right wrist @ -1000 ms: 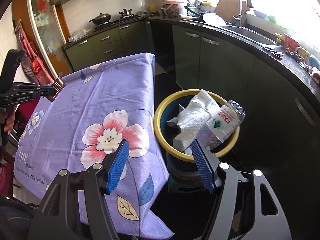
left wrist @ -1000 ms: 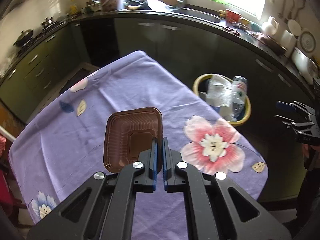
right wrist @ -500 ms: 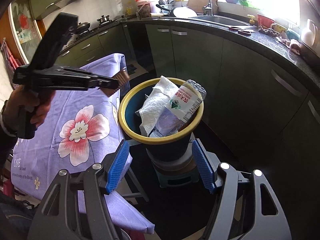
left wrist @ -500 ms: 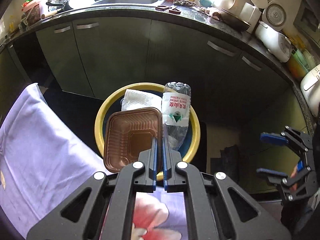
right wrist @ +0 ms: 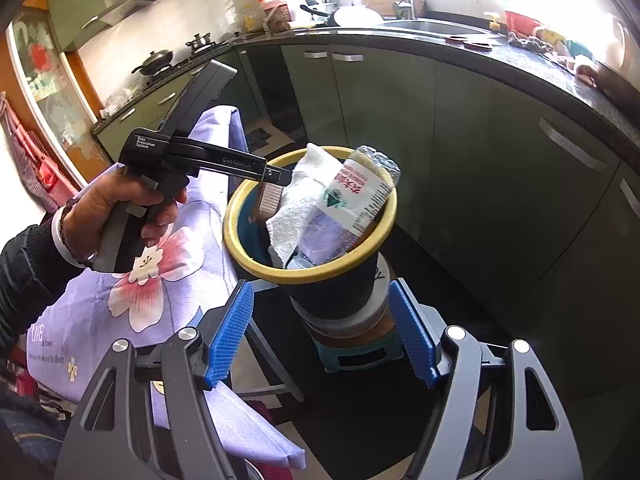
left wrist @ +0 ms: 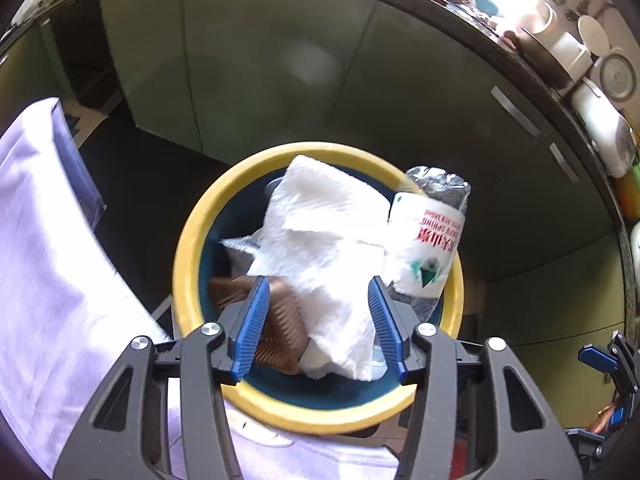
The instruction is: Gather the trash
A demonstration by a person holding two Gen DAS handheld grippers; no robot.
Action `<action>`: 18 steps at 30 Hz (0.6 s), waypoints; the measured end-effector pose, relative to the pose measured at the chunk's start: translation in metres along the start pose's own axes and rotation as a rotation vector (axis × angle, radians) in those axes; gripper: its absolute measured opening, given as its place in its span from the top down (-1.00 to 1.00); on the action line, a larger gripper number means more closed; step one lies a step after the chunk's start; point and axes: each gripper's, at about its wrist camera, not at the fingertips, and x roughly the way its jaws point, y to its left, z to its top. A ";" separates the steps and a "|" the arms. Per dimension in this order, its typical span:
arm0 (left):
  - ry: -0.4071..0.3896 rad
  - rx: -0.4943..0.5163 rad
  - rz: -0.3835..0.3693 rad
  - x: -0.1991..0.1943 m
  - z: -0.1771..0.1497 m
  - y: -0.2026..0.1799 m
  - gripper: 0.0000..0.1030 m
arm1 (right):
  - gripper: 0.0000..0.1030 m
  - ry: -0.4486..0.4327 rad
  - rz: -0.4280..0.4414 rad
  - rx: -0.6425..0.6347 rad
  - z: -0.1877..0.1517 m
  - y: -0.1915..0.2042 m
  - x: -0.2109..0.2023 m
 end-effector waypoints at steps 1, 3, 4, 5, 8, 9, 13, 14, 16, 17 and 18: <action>-0.006 -0.013 -0.007 -0.007 -0.006 0.004 -0.01 | -0.35 0.000 0.004 -0.007 -0.001 0.003 0.000; -0.042 -0.031 -0.009 -0.027 -0.020 0.011 -0.25 | -0.35 -0.002 0.011 -0.018 -0.002 0.009 0.000; -0.073 -0.037 -0.009 -0.041 -0.029 0.014 -0.31 | -0.35 -0.001 0.017 -0.024 -0.003 0.013 0.000; -0.103 -0.041 -0.004 -0.054 -0.039 0.017 -0.39 | -0.36 0.000 0.024 -0.033 -0.004 0.017 0.000; -0.215 -0.037 0.030 -0.103 -0.076 0.022 -0.61 | -0.45 0.001 0.044 -0.064 -0.006 0.032 0.003; -0.262 -0.035 0.058 -0.122 -0.092 0.023 -0.74 | -0.46 0.002 0.051 -0.079 -0.007 0.039 0.004; -0.417 -0.019 0.206 -0.186 -0.156 0.024 -0.87 | -0.54 -0.001 0.092 -0.120 -0.011 0.064 0.010; -0.440 -0.028 0.241 -0.199 -0.173 0.028 -0.87 | -0.57 -0.002 0.105 -0.125 -0.012 0.070 0.011; -0.484 -0.080 0.315 -0.225 -0.207 0.036 -0.87 | -0.61 -0.008 0.119 -0.139 -0.014 0.082 0.012; -0.505 -0.111 0.349 -0.236 -0.225 0.040 -0.87 | -0.65 -0.013 0.116 -0.147 -0.015 0.087 0.013; -0.523 -0.131 0.367 -0.248 -0.240 0.046 -0.87 | -0.68 -0.021 0.111 -0.153 -0.016 0.093 0.012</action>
